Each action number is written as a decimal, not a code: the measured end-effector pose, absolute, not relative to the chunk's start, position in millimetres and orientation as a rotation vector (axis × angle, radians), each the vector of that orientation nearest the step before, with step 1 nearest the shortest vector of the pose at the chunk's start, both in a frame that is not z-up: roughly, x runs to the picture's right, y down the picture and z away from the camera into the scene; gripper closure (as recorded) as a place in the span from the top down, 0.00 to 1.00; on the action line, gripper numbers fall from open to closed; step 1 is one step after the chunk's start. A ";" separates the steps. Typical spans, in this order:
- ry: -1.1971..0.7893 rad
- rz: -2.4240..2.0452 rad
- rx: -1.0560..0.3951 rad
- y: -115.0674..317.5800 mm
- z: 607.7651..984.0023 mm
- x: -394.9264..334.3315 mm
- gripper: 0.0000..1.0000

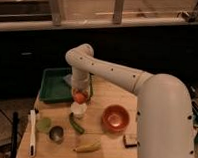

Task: Place apple in paper cup

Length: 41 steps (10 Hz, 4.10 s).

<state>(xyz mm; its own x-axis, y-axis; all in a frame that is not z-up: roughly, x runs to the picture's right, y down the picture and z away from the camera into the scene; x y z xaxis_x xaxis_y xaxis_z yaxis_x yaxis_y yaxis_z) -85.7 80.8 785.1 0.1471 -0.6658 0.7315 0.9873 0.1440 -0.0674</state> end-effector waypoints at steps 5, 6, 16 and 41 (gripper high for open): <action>-0.641 -1.310 -0.639 82.0 784.6 -86.2 0.26; -0.642 -1.310 -0.640 82.5 784.8 -86.2 0.26; -0.654 -1.300 -0.648 83.2 784.0 -85.9 0.26; -0.656 -1.262 -0.666 85.6 783.2 -86.7 0.36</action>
